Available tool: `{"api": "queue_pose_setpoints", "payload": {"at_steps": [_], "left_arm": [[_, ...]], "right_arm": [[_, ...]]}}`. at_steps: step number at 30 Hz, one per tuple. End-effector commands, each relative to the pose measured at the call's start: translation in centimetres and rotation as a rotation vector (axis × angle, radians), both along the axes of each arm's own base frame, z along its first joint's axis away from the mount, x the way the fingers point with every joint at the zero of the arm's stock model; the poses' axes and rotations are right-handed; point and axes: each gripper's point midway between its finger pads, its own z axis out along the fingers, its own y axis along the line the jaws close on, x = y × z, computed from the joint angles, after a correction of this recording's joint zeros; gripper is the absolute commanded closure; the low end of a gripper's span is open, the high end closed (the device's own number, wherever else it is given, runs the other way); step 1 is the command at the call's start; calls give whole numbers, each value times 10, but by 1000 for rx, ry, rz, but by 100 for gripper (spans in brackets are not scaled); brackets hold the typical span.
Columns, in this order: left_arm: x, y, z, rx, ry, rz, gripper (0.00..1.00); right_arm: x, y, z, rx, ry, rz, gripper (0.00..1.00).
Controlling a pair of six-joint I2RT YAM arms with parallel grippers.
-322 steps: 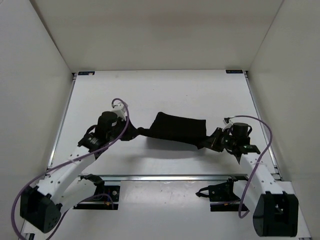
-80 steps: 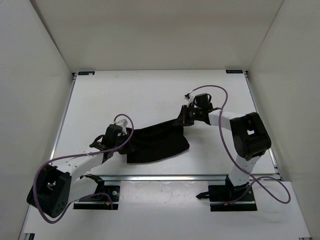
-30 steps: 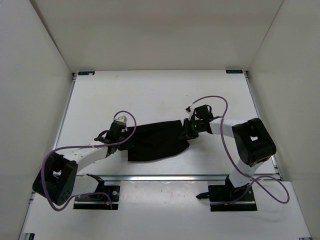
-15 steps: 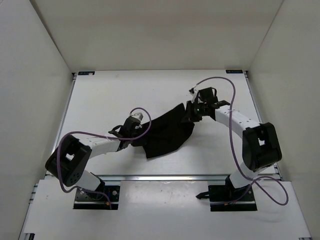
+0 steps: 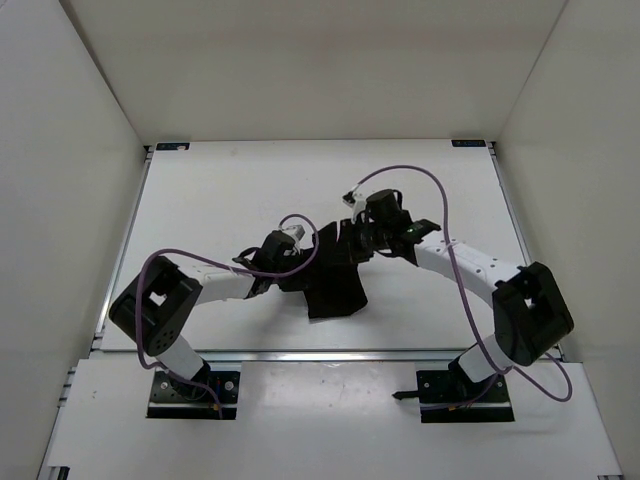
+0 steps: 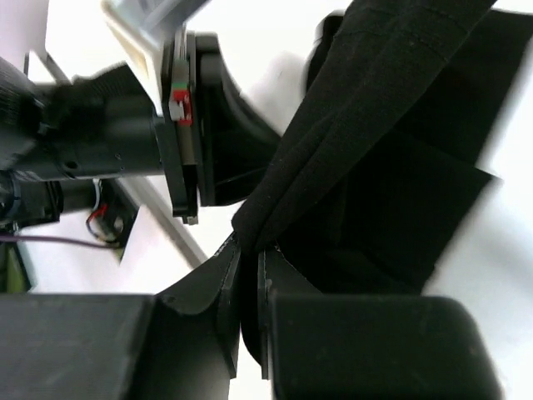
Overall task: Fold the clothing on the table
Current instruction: Fold the skirt
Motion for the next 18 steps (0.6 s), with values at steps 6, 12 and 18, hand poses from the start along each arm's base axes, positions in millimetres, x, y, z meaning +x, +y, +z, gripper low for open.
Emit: {"api": "queue_pose_setpoints", "payload": {"at_steps": [6,12,18], "left_arm": [[-21,-2,-15,-8,81,-58,100],[-19,5,-13,-7,71,-51,100],[-17,9,-10,-4,65,-48,100]], "right_arm": [[-36,54,-16,40,85,114,100],[-35,60,-15,-20,93,98,60],[-3,20,79,99,-112,-51,7]]}}
